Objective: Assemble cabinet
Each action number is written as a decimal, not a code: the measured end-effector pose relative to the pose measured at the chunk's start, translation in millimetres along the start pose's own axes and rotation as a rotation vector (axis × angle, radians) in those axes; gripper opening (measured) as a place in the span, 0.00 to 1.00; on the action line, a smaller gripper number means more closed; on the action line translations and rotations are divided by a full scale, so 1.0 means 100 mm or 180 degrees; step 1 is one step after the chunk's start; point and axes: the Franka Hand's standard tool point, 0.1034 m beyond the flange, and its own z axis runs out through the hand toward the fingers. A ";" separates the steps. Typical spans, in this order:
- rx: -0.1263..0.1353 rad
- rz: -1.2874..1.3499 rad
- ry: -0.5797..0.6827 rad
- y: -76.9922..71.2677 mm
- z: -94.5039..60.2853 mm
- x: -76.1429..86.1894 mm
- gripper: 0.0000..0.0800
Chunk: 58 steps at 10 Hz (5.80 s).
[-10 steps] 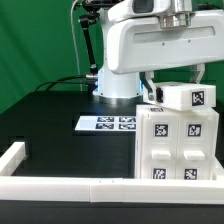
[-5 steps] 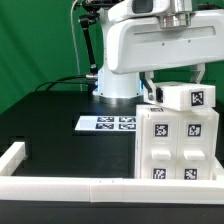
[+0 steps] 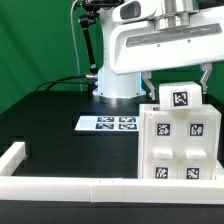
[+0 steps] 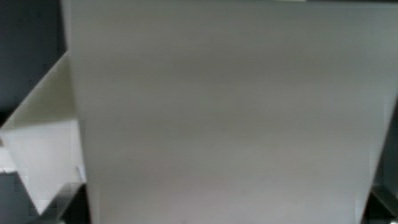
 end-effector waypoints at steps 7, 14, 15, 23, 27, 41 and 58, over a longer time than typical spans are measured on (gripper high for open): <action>0.0121 0.1627 0.0051 -0.03 0.00 0.01 0.70; 0.0251 0.3864 -0.0178 -0.02 0.00 -0.08 0.70; 0.0275 0.4038 -0.0203 0.00 0.00 -0.08 0.70; 0.0399 0.4093 -0.0190 -0.08 -0.24 -0.03 0.98; 0.0520 0.4094 -0.0158 -0.12 -0.47 0.02 1.00; 0.0348 -0.0764 -0.0022 -0.09 -0.36 -0.06 1.00; 0.0041 -0.5114 -0.0254 0.01 -0.08 -0.13 1.00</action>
Offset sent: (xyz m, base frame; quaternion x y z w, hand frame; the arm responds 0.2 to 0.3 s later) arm 0.0000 0.0000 0.0000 0.0000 0.0000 0.1296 0.9916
